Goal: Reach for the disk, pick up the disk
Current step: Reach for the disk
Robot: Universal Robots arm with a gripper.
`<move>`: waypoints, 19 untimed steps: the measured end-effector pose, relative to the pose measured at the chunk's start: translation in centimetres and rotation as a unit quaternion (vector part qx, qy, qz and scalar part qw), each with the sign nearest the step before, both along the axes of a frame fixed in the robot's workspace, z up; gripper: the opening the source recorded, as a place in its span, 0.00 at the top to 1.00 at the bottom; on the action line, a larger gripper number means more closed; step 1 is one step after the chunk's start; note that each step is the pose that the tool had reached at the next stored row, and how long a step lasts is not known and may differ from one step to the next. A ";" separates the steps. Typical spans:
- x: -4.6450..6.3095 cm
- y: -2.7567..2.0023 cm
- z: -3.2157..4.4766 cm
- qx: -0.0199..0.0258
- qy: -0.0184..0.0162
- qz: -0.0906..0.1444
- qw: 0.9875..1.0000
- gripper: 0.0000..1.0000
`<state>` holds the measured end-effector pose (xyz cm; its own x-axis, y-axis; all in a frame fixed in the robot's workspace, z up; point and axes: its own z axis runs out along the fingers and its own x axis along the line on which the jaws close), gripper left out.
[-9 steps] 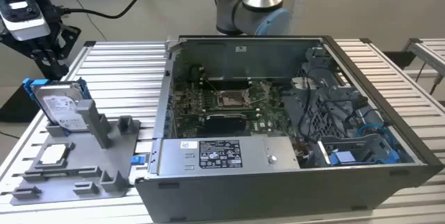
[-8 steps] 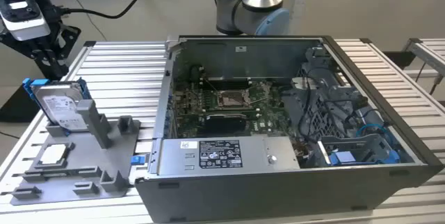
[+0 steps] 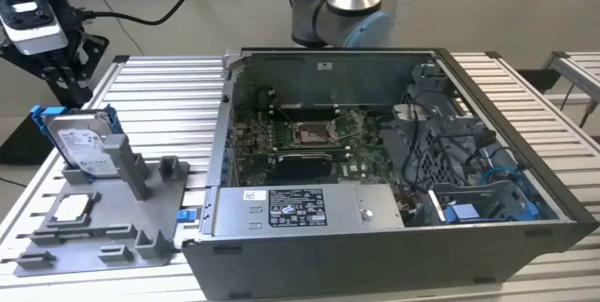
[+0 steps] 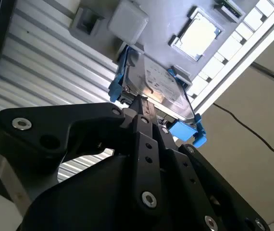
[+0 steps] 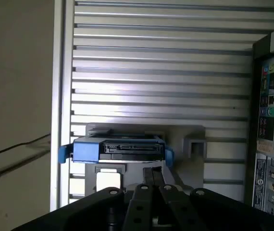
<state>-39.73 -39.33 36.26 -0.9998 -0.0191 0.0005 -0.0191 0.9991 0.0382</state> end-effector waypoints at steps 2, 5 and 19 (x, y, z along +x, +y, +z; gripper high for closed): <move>0.0 0.00 0.00 0.000 0.000 0.000 1.000 1.00; 0.0 0.21 -0.01 0.000 0.000 0.000 1.000 1.00; -3.8 0.71 -0.07 0.000 0.001 0.000 1.000 1.00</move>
